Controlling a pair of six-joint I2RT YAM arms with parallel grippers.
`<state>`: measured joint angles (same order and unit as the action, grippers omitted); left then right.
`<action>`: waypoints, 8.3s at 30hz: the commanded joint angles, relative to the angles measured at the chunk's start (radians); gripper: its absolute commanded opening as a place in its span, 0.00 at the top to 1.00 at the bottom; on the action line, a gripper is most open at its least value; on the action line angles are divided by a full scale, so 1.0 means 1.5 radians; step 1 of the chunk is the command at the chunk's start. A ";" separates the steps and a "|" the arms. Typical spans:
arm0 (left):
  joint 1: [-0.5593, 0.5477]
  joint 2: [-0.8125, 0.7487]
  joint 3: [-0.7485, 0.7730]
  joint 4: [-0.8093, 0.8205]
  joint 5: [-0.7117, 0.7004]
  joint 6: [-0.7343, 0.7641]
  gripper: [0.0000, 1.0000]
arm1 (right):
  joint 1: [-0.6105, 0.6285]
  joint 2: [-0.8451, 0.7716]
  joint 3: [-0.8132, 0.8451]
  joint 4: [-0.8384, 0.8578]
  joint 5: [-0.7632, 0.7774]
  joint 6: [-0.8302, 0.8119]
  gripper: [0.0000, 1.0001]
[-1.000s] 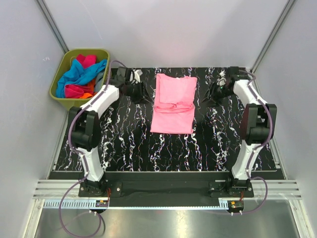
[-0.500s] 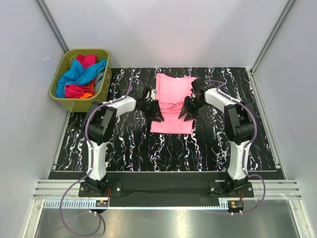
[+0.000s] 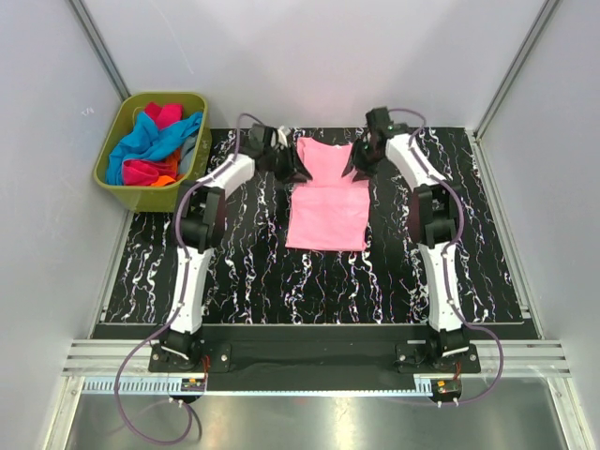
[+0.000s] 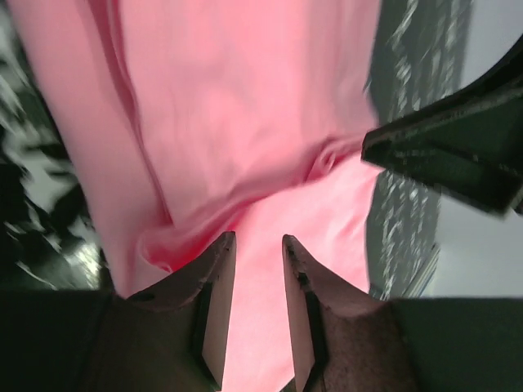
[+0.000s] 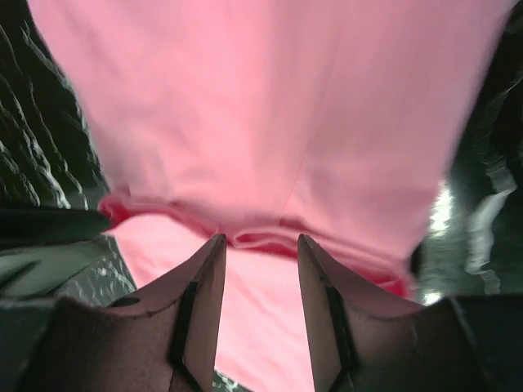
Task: Fold and stack the t-shirts
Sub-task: Fold the tshirt
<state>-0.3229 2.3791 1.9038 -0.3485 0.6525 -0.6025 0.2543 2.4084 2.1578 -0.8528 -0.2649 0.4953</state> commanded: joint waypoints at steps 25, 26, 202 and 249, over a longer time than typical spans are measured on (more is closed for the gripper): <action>-0.040 -0.237 -0.384 0.054 0.036 0.078 0.74 | -0.008 -0.264 -0.486 0.132 -0.363 -0.055 0.83; -0.038 -0.232 -0.386 0.048 0.038 0.087 0.74 | -0.012 -0.259 -0.494 0.132 -0.363 -0.065 0.83; -0.031 -0.847 -0.630 -0.078 -0.255 -0.122 1.00 | -0.071 -0.760 -0.746 0.028 -0.258 0.207 1.00; 0.052 -0.209 -0.123 -0.116 -0.056 0.225 0.49 | -0.202 -0.222 -0.336 0.097 -0.284 -0.111 0.33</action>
<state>-0.2314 2.0689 1.7687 -0.5289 0.5259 -0.3378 -0.0780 2.1483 1.7088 -0.7784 -0.6991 0.3676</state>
